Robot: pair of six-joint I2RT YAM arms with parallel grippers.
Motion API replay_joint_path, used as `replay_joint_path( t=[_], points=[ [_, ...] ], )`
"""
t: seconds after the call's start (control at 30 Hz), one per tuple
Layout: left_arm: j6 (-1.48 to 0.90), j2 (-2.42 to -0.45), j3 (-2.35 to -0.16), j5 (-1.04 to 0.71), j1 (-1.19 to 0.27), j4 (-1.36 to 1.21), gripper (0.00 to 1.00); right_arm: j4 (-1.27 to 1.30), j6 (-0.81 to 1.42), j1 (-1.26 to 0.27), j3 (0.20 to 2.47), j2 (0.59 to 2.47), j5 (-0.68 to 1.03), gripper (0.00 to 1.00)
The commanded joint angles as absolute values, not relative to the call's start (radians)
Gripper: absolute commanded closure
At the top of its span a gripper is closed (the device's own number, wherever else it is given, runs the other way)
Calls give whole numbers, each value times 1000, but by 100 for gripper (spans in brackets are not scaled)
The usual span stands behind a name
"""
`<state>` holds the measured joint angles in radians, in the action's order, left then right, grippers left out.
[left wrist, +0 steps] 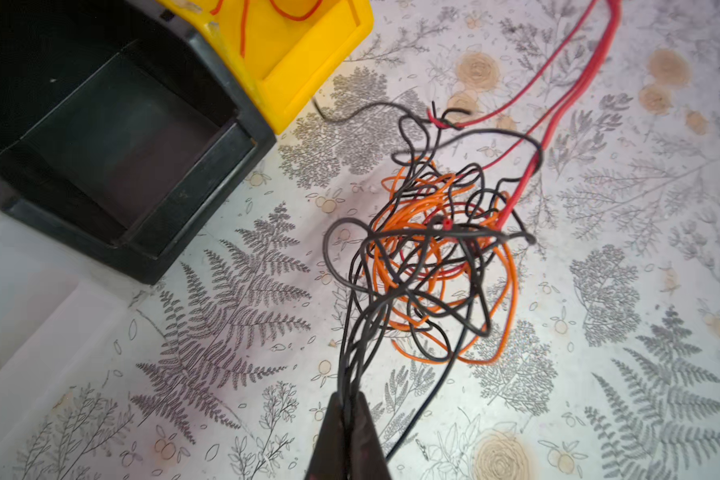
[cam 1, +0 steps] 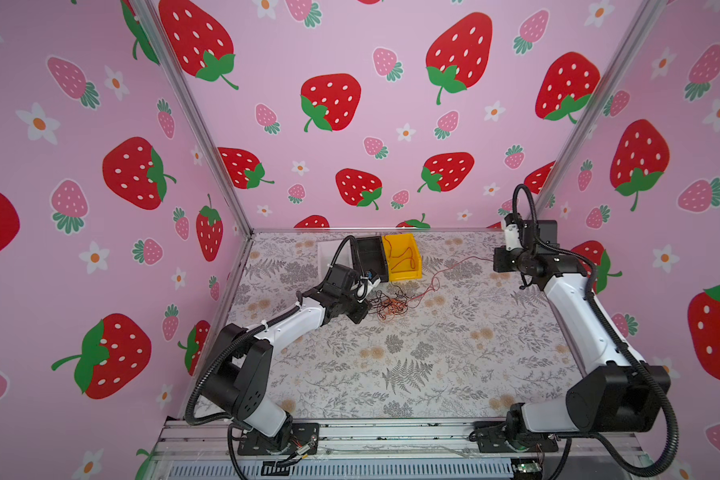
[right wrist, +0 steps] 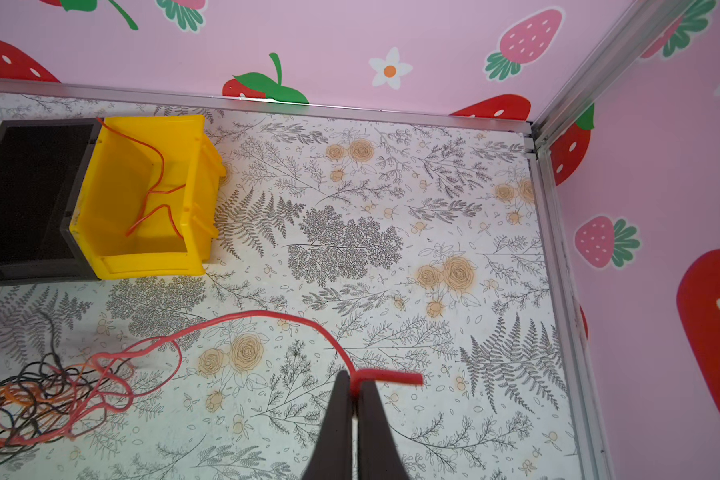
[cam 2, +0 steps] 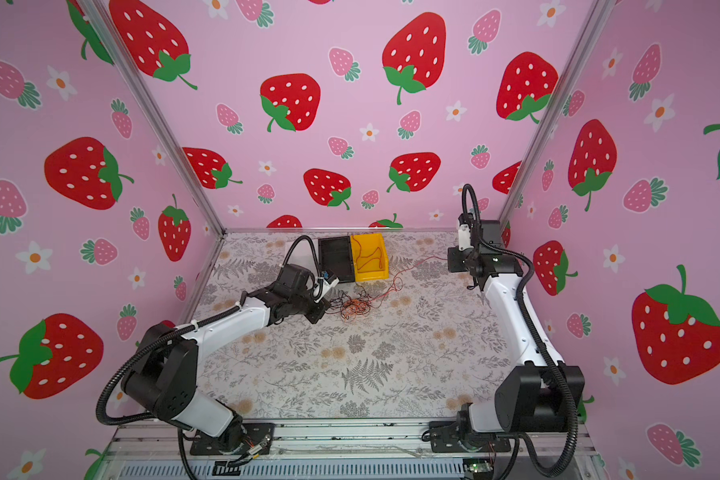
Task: Untangle the cables
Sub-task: 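Pull the red wire away from the tangle with the right gripper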
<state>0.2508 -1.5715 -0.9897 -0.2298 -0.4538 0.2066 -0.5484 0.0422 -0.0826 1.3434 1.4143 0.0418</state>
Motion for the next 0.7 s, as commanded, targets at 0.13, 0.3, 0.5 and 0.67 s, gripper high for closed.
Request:
replay_joint_path(
  t=[0.13, 0.3, 0.5, 0.67],
  points=[
    [233, -1526, -957, -163, -382, 256, 100, -511, 90, 47, 1312, 1445, 63, 100],
    [233, -1516, -951, -167, -379, 256, 100, -475, 131, 94, 1289, 1449, 61, 100],
    [239, -1513, -950, -159, -379, 262, 100, -461, 127, 119, 1272, 1439, 33, 100],
    [240, -1513, -951, -164, -379, 267, 100, -467, 121, 149, 1285, 1439, 12, 100]
  ],
)
